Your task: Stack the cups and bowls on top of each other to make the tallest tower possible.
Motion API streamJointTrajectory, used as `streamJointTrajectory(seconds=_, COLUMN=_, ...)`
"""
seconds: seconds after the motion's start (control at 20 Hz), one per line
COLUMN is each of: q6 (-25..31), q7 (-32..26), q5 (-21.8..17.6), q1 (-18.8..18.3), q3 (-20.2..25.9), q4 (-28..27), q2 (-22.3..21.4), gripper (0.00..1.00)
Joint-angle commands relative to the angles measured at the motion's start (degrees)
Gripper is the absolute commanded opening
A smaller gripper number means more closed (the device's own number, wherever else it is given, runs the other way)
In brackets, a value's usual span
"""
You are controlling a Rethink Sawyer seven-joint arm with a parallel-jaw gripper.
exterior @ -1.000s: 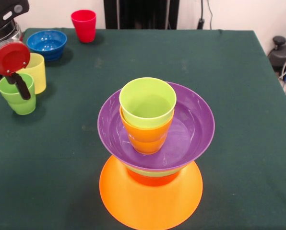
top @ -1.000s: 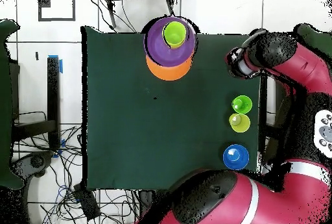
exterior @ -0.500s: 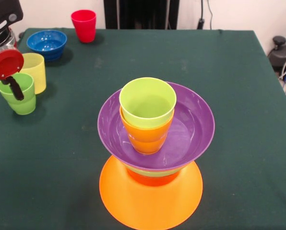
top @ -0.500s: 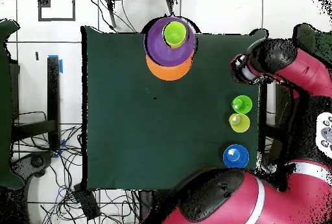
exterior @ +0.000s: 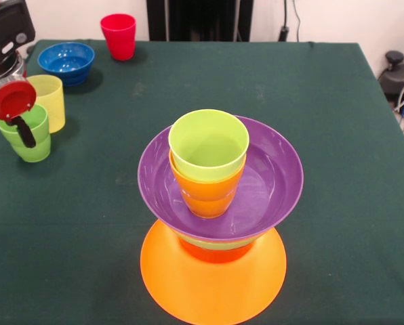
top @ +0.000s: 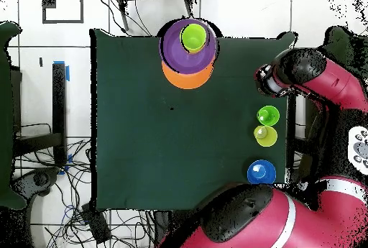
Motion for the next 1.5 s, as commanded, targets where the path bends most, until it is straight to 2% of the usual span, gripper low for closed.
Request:
streamJointTrajectory(seconds=0.05, q6=-4.2, q7=-8.0, q5=-3.8, q1=-0.1, q3=4.2, q4=6.8, q2=1.4, gripper=1.0)
streamJointTrajectory(seconds=1.0, q6=-3.1, q7=-7.9, q5=-5.5, q1=-0.1, q3=2.5, q4=7.0, q2=2.4, gripper=1.0)
streamJointTrajectory(seconds=1.5, q6=-5.6, q7=-8.2, q5=-5.3, q1=-0.6, q3=3.1, q4=8.1, q2=3.2, gripper=1.0)
